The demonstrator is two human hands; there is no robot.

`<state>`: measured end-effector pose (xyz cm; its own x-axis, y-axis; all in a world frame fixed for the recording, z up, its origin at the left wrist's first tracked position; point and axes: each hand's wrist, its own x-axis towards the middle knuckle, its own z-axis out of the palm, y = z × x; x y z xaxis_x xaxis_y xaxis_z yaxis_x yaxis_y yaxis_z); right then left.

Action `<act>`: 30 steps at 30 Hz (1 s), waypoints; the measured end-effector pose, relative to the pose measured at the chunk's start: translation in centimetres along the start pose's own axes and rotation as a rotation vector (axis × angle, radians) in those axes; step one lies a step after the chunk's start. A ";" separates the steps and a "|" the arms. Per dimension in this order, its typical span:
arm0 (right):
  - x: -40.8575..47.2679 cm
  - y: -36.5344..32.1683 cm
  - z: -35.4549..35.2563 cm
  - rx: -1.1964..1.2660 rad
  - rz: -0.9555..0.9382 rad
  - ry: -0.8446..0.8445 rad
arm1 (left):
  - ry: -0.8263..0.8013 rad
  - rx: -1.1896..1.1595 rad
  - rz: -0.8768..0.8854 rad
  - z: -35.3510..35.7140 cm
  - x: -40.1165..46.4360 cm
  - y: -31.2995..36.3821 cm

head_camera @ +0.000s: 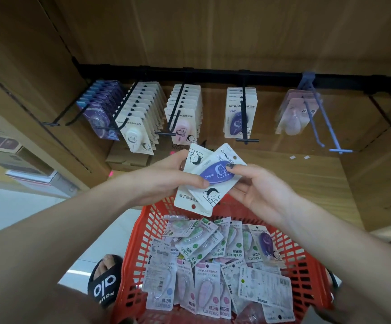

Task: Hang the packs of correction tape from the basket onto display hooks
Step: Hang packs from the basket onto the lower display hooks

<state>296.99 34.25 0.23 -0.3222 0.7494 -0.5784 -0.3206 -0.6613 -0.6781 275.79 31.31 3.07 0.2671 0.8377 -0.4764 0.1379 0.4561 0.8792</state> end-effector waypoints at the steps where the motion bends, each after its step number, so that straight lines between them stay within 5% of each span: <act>1: 0.1 -0.1 -0.1 -0.008 -0.019 0.002 | 0.001 -0.004 -0.009 -0.1 0.1 -0.1; 9: -0.1 -0.8 0.3 -0.283 -0.168 -0.061 | -0.038 0.197 -0.060 0.2 -0.4 -0.6; 15: 0.2 -2.7 0.0 -0.502 0.045 -0.270 | 0.023 0.630 -0.009 -0.7 -0.9 -0.3; 23: 0.5 -1.6 -1.2 -0.115 0.097 -0.136 | 0.156 0.295 -0.030 -3.4 -1.9 0.6; 30: 0.2 -0.4 -0.9 -0.164 0.114 -0.192 | 0.482 -0.187 0.101 -2.4 -1.3 -0.4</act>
<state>297.84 34.71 0.01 -0.5159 0.6399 -0.5696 -0.1291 -0.7153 -0.6867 273.08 30.77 3.32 -0.2052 0.9033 -0.3769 -0.0500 0.3749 0.9257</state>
